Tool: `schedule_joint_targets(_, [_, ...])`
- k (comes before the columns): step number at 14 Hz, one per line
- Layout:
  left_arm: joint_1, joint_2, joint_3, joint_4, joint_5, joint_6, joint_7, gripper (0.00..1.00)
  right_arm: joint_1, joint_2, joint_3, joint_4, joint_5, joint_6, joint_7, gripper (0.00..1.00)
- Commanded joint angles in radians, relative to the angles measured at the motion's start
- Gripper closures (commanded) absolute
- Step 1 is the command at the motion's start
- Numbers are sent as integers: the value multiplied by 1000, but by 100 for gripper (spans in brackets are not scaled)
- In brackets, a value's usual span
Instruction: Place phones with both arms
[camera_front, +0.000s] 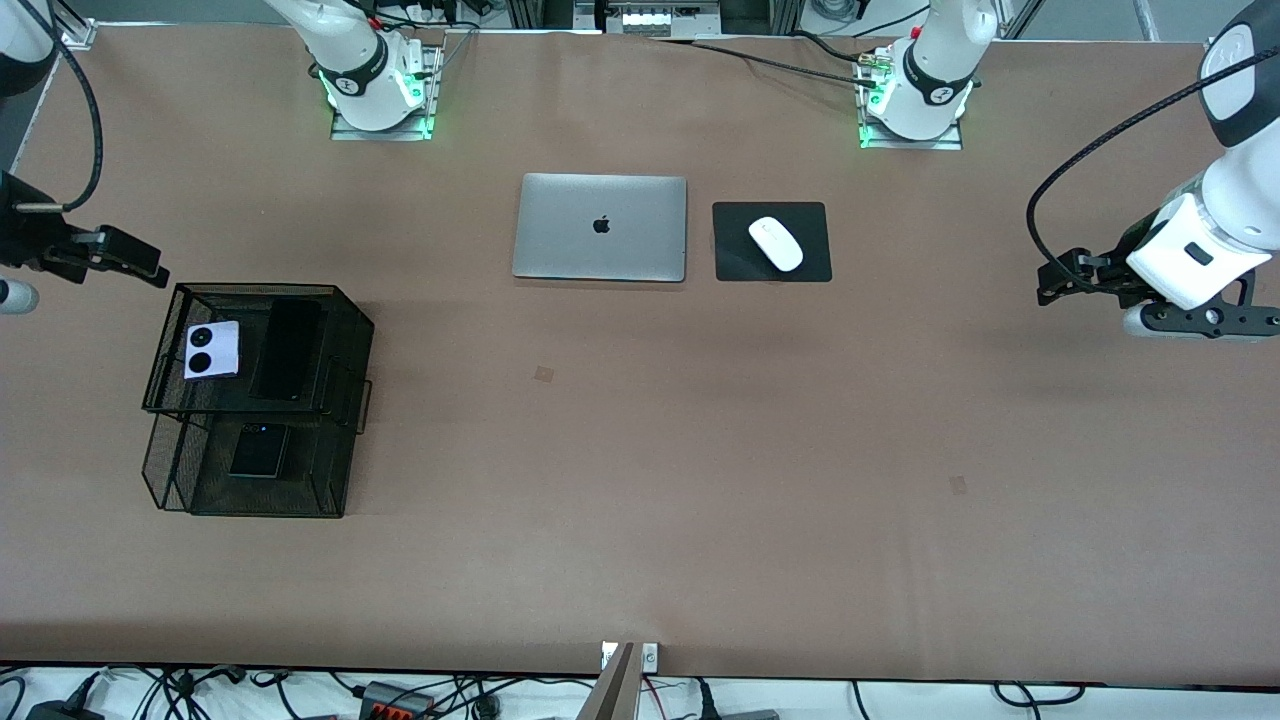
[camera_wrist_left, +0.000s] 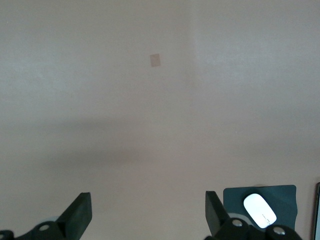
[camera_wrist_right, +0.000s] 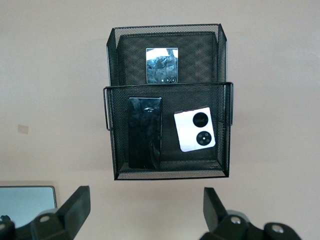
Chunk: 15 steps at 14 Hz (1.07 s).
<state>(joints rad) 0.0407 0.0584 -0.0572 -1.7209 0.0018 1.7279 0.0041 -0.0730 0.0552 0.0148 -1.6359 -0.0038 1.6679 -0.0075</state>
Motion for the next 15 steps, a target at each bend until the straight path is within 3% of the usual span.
schedule_joint_targets(1, [7,1,2,17,-11,-16,25,0,-16,15,19,20,-12,16,12,0])
schedule_joint_targets(10, [-21,6,39,20,-5,-16,31,0,-10,34,22,34,-9,13,1,0])
schedule_joint_targets(12, [-13,21,39,32,-9,-18,36,0,67,46,-28,36,-15,18,10,0])
schedule_joint_targets(15, [-12,37,37,47,-11,-24,34,0,44,45,-49,36,-10,15,-5,0])
